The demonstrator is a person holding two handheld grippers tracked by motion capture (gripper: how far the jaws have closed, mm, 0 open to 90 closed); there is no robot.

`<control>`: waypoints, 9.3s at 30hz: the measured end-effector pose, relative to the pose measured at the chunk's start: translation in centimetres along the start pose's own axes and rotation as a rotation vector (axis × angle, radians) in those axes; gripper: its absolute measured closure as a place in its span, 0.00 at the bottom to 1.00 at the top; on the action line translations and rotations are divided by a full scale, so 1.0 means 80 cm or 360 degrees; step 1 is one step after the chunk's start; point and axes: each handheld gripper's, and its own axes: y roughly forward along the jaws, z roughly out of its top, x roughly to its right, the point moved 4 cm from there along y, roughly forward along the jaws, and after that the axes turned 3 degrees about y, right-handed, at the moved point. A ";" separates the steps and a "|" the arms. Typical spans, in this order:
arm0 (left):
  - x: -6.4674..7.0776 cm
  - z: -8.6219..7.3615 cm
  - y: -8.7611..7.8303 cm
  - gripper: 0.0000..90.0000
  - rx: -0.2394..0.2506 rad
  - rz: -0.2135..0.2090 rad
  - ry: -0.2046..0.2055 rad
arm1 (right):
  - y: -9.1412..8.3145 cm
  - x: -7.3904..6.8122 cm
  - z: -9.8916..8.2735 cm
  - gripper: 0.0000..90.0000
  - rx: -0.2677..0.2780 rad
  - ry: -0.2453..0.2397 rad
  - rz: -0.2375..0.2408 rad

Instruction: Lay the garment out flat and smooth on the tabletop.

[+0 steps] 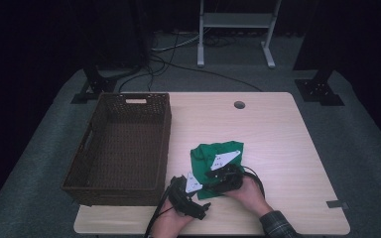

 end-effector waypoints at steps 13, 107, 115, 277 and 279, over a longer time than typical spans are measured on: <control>0.000 0.000 0.000 0.00 -0.0001 0.0000 0.0002 | 0.006 0.002 -0.003 0.83 -0.0024 -0.0036 -0.0042; -0.001 0.000 0.000 0.00 -0.0003 -0.0009 0.0016 | -0.191 0.096 -0.096 0.97 0.0317 0.0328 -0.0475; -0.001 0.000 0.000 0.00 -0.0003 -0.0010 0.0016 | -0.197 0.098 -0.103 0.97 0.0308 0.0346 -0.0498; 0.016 -0.001 -0.003 0.00 0.0015 -0.0157 0.0177 | -0.222 0.008 -0.225 0.02 0.0054 0.0472 -0.0568; 0.016 -0.001 -0.003 0.00 0.0015 -0.0158 0.0177 | -0.226 0.009 -0.222 0.02 0.0075 0.0473 -0.0566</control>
